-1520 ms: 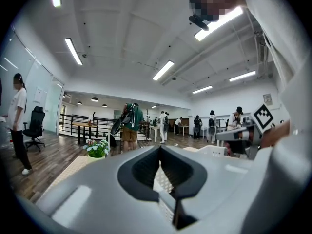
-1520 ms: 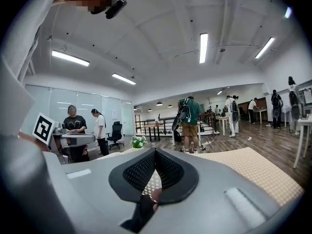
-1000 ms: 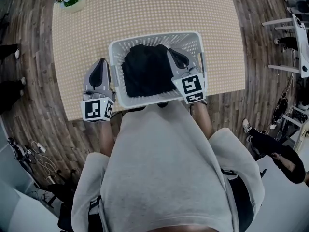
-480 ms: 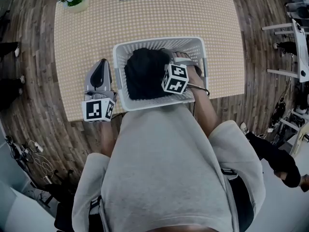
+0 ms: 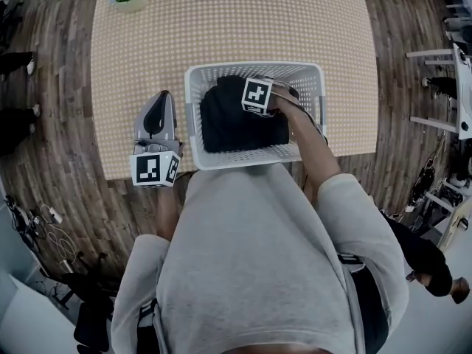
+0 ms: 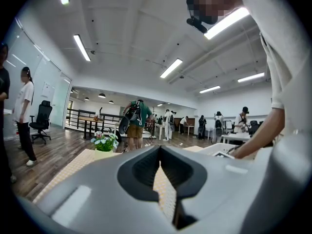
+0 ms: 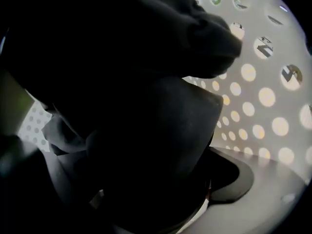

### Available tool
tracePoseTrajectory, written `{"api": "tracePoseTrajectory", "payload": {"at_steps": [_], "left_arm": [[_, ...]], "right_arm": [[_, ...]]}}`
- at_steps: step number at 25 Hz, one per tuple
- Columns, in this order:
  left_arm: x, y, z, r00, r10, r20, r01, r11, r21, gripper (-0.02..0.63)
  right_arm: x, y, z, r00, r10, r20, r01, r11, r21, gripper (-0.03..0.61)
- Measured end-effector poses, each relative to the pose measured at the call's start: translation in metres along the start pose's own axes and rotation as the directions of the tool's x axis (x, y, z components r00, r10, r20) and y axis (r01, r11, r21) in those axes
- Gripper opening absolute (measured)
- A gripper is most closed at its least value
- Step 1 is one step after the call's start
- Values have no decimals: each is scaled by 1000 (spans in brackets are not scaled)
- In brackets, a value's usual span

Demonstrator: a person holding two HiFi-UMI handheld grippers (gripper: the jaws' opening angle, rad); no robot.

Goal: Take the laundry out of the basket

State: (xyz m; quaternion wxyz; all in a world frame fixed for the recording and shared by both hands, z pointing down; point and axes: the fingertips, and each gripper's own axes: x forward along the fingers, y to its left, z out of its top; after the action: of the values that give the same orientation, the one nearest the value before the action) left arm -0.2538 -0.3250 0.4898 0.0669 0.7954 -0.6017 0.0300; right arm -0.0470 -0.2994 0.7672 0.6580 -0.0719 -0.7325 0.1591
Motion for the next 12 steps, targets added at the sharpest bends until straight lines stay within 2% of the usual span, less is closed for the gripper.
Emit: {"api": "tracePoseTrajectory", "payload": {"at_steps": [7,9,10,11,12], "left_arm": [[3,-5,3,1000,-7,14,8,1000,-11,11],[3,-3,6,1000,-5,19,5,1000,-10,11],[3,-2,6,1000,-2,21,2,1000,-9,11],[4,-1,6,1000,1,22,-1,1000,-9,11],[4,0,7,1000,3,24,-3,1000,-9,11]], "right_arm": [[-1,6,0,1000,-14,-25,13,1000,-15,582],[-2,13,2,999,17,-52,-19,999,-44,519],[-2,19,3,997,39,-64,-44,997,-66,468],[-1,25,4,996,60,-72,-66,994,-91,388],[1,30,4,995,72,-76,-80,990,-115,356]]}}
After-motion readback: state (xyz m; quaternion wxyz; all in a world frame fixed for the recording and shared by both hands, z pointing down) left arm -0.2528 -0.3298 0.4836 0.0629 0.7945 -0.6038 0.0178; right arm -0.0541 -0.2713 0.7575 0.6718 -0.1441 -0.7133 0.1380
